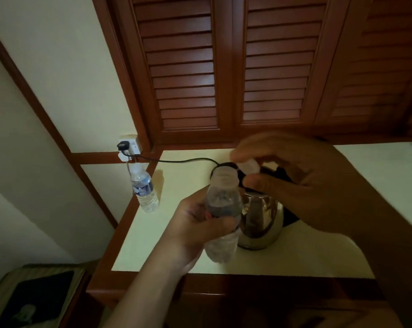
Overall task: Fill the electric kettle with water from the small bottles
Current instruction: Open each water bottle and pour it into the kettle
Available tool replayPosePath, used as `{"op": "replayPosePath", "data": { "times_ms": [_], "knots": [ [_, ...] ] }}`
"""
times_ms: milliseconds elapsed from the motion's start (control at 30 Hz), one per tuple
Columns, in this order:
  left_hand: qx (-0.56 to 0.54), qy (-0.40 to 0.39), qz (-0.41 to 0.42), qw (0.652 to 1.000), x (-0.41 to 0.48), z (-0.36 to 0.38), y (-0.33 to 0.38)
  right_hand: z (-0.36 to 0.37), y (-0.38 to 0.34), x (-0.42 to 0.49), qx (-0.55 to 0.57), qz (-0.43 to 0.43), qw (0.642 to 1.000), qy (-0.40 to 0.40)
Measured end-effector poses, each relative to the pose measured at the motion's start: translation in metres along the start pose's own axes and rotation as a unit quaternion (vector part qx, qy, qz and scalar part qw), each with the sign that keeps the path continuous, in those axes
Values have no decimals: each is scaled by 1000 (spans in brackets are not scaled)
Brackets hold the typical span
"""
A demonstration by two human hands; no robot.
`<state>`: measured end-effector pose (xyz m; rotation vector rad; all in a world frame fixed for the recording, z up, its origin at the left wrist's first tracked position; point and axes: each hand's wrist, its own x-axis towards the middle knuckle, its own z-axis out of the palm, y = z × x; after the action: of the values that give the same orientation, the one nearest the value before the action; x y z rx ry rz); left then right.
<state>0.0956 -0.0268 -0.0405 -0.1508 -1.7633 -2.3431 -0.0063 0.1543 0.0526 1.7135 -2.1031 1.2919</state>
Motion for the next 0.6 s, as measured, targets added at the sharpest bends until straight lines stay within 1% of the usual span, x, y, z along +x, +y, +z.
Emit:
{"op": "replayPosePath", "data": {
  "times_ms": [33, 67, 167, 200, 267, 367, 500, 533, 600],
  "knots": [
    [34, 20, 23, 999, -5, 0, -8, 4, 6, -19, 36, 47, 997, 41],
    [43, 25, 29, 998, -6, 6, -12, 11, 14, -40, 65, 106, 990, 68],
    [68, 43, 31, 996, -13, 11, -32, 31, 39, -100, 111, 245, 956, 119],
    [72, 52, 22, 996, -15, 16, -32, 36, 48, -116, 111, 280, 944, 132],
    [76, 59, 4, 995, -18, 21, -38, 44, 68, -141, 47, 327, 934, 133],
    [75, 66, -23, 995, -20, 29, -47, 53, 98, -164, -54, 355, 928, 94],
    [67, 86, -48, 993, -20, 36, -57, 63, 126, -180, -166, 318, 932, 48],
    [66, 89, -52, 992, -20, 38, -58, 63, 131, -183, -179, 319, 930, 37],
    [64, 96, -57, 992, -20, 40, -60, 63, 135, -187, -167, 317, 933, 31]
  ]
}}
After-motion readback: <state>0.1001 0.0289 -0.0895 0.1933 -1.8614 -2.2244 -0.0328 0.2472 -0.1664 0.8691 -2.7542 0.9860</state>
